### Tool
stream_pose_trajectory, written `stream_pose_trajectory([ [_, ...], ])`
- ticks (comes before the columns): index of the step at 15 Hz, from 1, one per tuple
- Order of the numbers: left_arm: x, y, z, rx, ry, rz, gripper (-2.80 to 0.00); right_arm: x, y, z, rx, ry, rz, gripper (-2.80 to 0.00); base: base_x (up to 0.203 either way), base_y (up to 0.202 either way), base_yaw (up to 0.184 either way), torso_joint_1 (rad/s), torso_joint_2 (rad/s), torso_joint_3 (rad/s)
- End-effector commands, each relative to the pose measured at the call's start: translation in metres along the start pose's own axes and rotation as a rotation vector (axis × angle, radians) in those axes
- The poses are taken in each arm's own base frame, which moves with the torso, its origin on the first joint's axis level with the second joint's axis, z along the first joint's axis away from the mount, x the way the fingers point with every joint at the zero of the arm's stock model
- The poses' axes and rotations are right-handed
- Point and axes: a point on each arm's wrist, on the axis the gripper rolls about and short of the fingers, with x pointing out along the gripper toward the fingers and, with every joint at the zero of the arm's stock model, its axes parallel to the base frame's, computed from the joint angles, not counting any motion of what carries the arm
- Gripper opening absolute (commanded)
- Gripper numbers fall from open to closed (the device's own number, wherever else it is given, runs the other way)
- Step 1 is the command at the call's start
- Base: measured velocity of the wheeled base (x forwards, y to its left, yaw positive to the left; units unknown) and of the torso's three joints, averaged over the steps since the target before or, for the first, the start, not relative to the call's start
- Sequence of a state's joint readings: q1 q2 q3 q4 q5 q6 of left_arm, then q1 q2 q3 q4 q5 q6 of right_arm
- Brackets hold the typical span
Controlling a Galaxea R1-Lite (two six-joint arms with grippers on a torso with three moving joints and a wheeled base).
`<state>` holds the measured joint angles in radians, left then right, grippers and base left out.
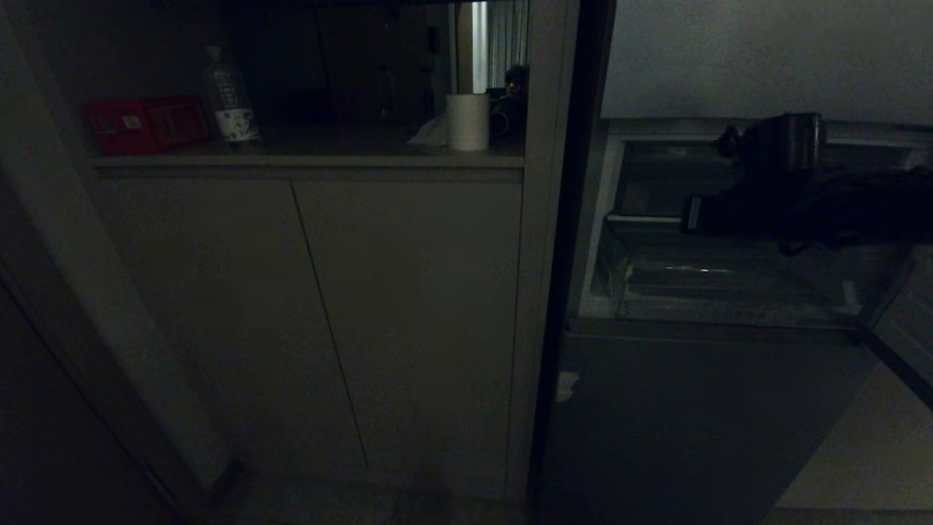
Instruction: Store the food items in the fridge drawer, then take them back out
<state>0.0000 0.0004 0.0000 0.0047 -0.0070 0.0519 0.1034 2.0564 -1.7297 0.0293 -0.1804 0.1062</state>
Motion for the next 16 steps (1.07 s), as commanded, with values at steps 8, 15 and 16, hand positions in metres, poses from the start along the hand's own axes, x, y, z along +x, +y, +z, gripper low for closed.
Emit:
stream_pose_trajectory([
  [8,0.000,0.000,0.000,0.000,0.001,-0.001,-2.80,0.042,-0.001,-0.024,-0.099,0.227,-0.026,-2.80,0.000,0.000,0.000,0.000,0.00,0.000],
  [15,0.000,0.000,0.000,0.022,0.004,-0.002,-2.80,-0.015,-0.012,-0.008,0.036,0.405,0.012,-2.80,0.000,0.000,0.000,0.000,0.00,0.000],
  [16,0.000,0.000,0.000,0.022,0.004,-0.001,-2.80,-0.013,-0.013,-0.010,0.043,0.409,0.006,-2.80,0.000,0.000,0.000,0.000,0.00,0.000],
])
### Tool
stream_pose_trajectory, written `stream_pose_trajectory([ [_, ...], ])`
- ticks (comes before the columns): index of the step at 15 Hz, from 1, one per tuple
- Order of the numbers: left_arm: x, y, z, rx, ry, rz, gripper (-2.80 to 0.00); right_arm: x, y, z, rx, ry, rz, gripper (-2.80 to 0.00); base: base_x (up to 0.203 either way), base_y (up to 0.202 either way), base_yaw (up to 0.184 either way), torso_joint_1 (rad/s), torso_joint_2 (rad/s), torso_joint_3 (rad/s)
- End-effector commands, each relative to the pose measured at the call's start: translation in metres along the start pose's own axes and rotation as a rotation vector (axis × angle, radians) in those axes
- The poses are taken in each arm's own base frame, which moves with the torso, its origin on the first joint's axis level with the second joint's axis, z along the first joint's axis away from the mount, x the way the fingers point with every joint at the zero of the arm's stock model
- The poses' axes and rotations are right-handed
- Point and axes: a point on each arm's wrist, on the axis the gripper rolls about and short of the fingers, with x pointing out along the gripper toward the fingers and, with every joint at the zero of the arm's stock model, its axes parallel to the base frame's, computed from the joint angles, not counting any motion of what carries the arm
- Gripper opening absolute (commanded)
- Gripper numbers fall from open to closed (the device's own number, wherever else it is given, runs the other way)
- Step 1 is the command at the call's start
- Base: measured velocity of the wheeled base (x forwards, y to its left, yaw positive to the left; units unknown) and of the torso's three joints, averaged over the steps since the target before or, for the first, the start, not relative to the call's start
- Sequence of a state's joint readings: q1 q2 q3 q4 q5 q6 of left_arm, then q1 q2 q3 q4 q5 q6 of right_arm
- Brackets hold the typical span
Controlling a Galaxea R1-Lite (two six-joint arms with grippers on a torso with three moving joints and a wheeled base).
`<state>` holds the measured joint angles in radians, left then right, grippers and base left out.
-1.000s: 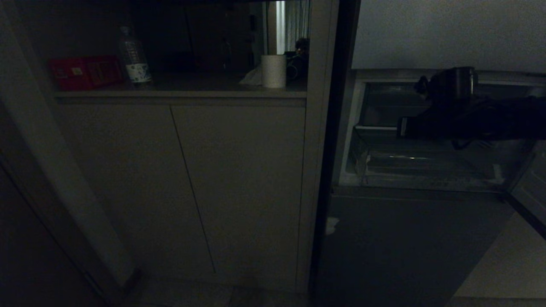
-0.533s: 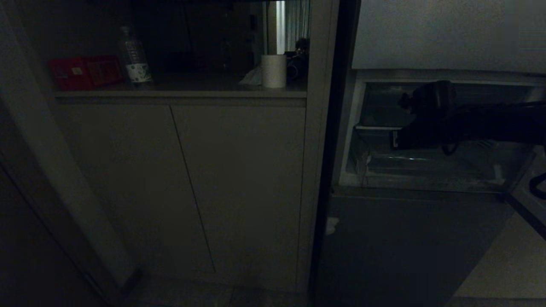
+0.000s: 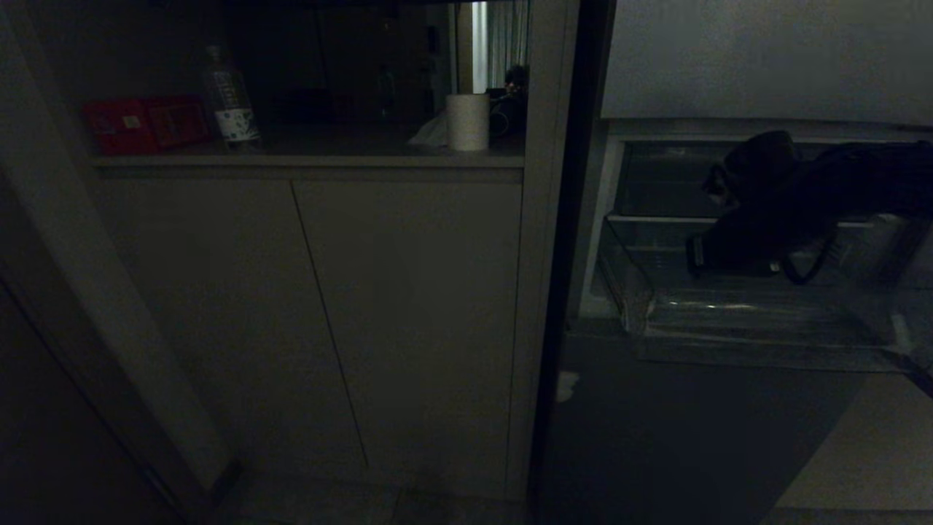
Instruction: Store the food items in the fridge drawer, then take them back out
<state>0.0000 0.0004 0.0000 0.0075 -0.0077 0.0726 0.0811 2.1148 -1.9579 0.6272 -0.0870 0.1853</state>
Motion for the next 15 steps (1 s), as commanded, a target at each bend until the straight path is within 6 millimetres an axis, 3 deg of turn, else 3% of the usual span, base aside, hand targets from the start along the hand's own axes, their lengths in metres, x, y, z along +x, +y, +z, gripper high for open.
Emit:
stream_pose_trajectory([
  [1,0.000,0.000,0.000,0.001,0.001,0.000,-2.80,-0.003,-0.006,0.002,0.015,-0.012,-0.012,-2.80,0.000,0.000,0.000,0.000,0.00,0.000],
  [3,0.000,0.000,0.000,0.000,0.001,0.001,-2.80,0.003,-0.008,-0.001,0.018,0.007,-0.023,-2.80,0.000,0.000,0.000,0.000,0.00,0.000],
  [6,0.000,0.000,0.000,0.001,0.001,0.001,-2.80,-0.018,-0.012,-0.002,0.024,-0.008,-0.017,-2.80,0.000,0.000,0.000,0.000,0.00,0.000],
  [9,0.000,0.000,0.000,0.006,0.001,0.001,-2.80,-0.059,-0.016,-0.007,0.024,-0.057,-0.008,-2.80,0.000,0.000,0.000,0.000,0.00,0.000],
  [12,0.000,0.000,0.000,0.007,0.001,0.001,-2.80,-0.113,-0.022,-0.025,0.003,-0.142,0.012,-2.80,0.000,0.000,0.000,0.000,0.00,0.000],
  [13,0.000,0.000,0.000,0.007,0.000,0.002,-2.80,-0.138,-0.025,-0.038,-0.015,-0.187,0.027,-2.80,0.000,0.000,0.000,0.000,0.00,0.000],
  [15,0.000,0.000,0.000,0.016,0.001,0.001,-2.80,-0.180,-0.035,-0.083,-0.067,-0.269,0.058,-2.80,0.000,0.000,0.000,0.000,0.00,0.000],
])
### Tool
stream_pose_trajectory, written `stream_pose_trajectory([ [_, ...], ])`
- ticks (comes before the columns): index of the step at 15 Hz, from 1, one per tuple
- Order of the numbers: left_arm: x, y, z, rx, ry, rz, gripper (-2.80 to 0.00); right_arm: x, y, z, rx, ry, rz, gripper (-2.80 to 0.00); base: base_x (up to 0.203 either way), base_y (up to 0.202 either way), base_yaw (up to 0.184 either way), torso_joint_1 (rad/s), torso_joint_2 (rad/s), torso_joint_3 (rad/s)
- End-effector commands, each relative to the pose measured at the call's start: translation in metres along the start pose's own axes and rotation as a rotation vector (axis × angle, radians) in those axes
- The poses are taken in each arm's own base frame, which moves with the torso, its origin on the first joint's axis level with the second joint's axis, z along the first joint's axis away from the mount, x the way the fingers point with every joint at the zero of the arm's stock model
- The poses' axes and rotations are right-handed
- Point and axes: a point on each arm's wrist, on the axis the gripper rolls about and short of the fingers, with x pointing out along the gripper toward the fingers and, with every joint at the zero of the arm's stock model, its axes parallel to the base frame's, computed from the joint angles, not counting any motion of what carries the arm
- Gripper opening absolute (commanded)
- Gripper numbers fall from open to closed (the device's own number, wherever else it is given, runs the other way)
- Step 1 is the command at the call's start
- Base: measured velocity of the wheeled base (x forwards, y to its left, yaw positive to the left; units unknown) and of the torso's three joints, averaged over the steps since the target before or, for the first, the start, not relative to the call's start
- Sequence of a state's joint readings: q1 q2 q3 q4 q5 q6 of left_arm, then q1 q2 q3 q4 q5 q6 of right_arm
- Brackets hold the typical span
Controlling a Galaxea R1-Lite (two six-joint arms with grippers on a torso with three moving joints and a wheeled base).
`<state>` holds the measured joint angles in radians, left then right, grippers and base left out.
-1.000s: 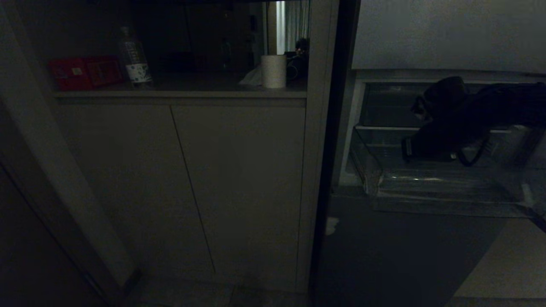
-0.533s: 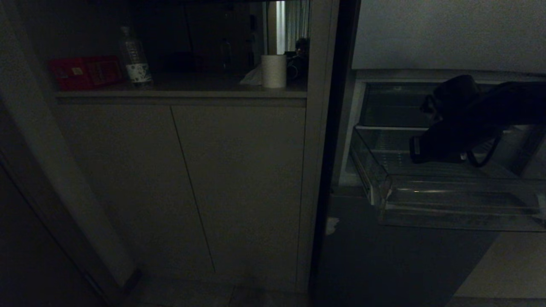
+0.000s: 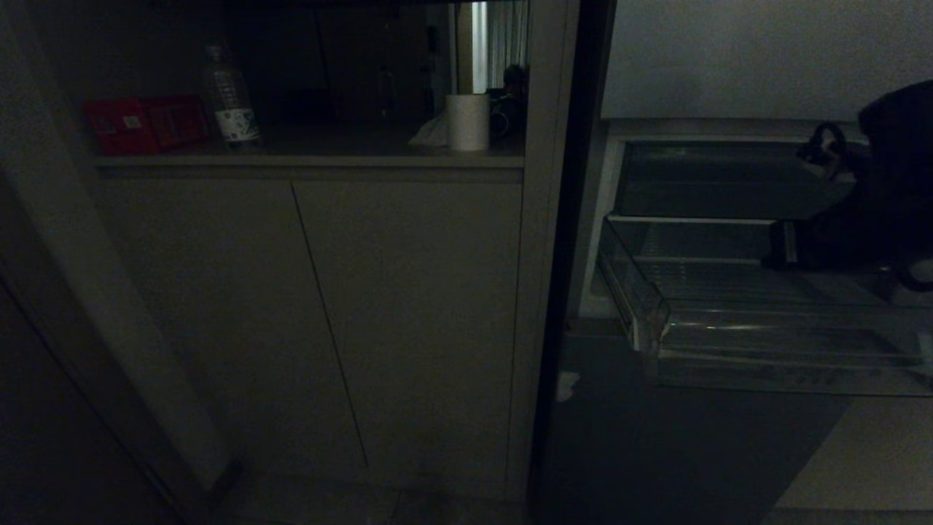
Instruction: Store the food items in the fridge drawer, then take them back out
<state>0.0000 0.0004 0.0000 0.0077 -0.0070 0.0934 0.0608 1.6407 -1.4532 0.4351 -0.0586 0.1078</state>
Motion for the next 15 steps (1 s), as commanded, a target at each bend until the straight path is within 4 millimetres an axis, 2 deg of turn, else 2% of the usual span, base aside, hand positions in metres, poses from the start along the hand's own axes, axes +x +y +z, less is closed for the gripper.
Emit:
stream_pose_trajectory([
  [1,0.000,0.000,0.000,0.009,0.001,-0.001,-2.80,-0.083,-0.010,-0.055,-0.039,-0.142,0.030,-2.80,0.000,0.000,0.000,0.000,0.00,0.000],
  [5,0.000,0.000,0.000,0.006,-0.002,0.000,-2.80,-0.158,-0.026,-0.166,-0.086,-0.400,0.061,-2.80,0.000,0.000,0.000,0.000,0.00,0.000],
  [7,0.000,0.000,0.000,0.005,-0.002,0.000,-2.80,-0.182,-0.033,-0.219,-0.112,-0.547,0.067,-2.80,0.000,0.000,0.000,0.000,0.00,0.000],
  [8,0.000,0.000,0.000,0.006,-0.002,0.000,-2.80,-0.182,-0.036,-0.244,-0.128,-0.585,0.063,-2.80,0.000,0.000,0.000,0.000,0.00,0.000],
  [10,0.000,0.000,0.000,-0.003,0.000,-0.001,-2.80,-0.150,-0.040,-0.295,-0.161,-0.527,0.051,-2.80,0.000,0.000,0.000,0.000,0.00,0.000],
  [12,0.000,0.000,0.000,-0.004,-0.002,0.001,-2.80,-0.124,-0.041,-0.332,-0.195,-0.418,0.061,-2.80,0.000,0.000,0.000,0.000,0.00,0.000],
  [13,0.000,0.000,0.000,-0.009,-0.002,0.001,-2.80,-0.123,-0.042,-0.339,-0.198,-0.430,0.062,-2.80,0.000,0.000,0.000,0.000,0.00,0.000],
  [15,0.000,0.000,0.000,-0.017,-0.002,0.001,-2.80,-0.132,-0.042,-0.346,-0.198,-0.575,0.057,-2.80,0.000,0.000,0.000,0.000,0.00,0.000],
])
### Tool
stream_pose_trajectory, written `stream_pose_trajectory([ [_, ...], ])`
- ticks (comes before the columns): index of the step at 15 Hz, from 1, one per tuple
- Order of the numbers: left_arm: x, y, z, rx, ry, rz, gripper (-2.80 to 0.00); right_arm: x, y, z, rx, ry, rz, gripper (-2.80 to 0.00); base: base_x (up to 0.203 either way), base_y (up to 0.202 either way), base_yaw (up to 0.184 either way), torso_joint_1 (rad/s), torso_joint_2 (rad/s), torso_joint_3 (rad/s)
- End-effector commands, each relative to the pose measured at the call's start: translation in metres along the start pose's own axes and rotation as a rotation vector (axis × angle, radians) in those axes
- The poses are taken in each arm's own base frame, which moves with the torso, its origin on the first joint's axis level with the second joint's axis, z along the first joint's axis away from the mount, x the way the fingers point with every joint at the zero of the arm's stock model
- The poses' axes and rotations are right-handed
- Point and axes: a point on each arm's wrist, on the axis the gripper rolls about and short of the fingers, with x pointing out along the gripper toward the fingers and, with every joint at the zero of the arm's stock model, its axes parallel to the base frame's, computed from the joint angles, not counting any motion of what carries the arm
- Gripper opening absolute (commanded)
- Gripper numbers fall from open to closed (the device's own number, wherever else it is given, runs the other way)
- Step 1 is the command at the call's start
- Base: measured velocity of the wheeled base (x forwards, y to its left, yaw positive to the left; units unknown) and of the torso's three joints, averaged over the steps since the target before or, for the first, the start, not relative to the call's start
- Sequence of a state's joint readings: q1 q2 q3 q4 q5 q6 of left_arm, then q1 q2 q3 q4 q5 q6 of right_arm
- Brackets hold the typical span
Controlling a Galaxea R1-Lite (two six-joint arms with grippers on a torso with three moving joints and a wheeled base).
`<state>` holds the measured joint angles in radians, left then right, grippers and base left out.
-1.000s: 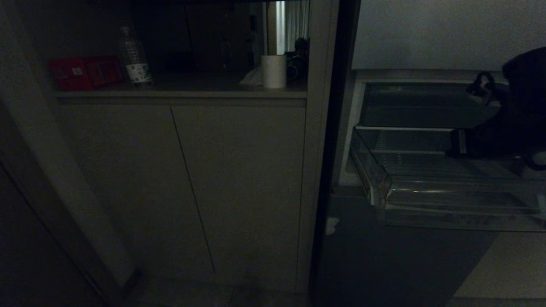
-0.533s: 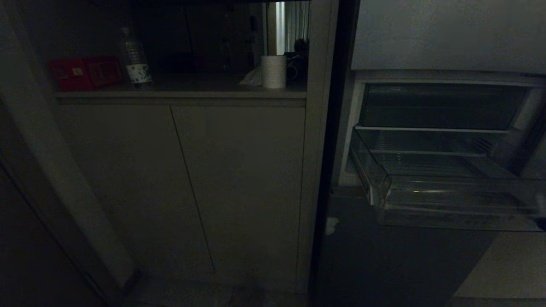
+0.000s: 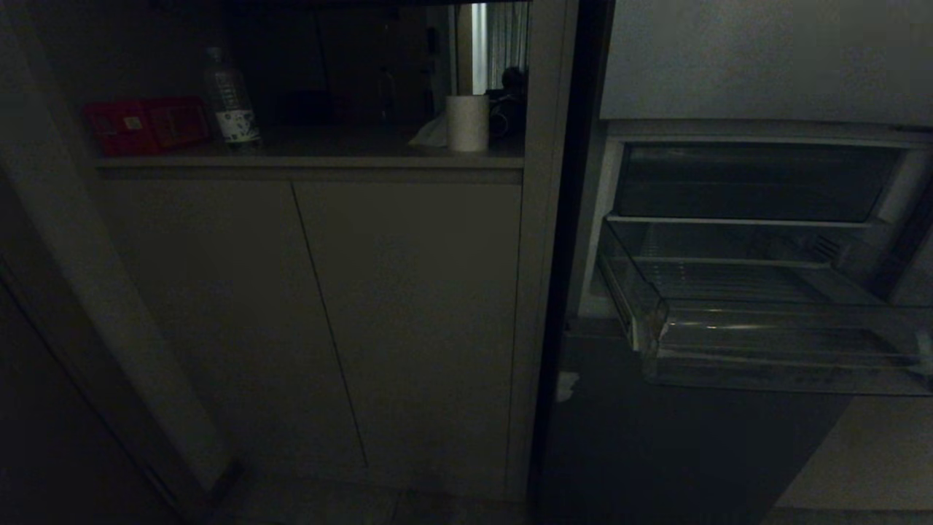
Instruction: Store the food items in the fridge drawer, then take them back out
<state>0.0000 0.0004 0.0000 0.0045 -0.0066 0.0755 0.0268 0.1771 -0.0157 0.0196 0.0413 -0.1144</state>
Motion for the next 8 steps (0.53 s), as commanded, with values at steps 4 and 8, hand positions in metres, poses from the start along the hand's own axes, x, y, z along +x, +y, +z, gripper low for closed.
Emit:
stream_pose_trajectory([
  [4,0.0000,0.0002,0.0003,-0.022,-0.003,0.007,-2.80,-0.0118,0.0011,-0.0075,0.091,-0.174,-0.057,-2.80,0.000,0.000,0.000,0.000,0.00,0.000],
  [8,0.0000,0.0001,0.0003,-0.022,-0.002,0.005,-2.80,-0.0118,0.0009,-0.0076,0.106,-0.175,-0.063,-2.80,0.000,0.000,0.000,0.000,0.00,0.000],
])
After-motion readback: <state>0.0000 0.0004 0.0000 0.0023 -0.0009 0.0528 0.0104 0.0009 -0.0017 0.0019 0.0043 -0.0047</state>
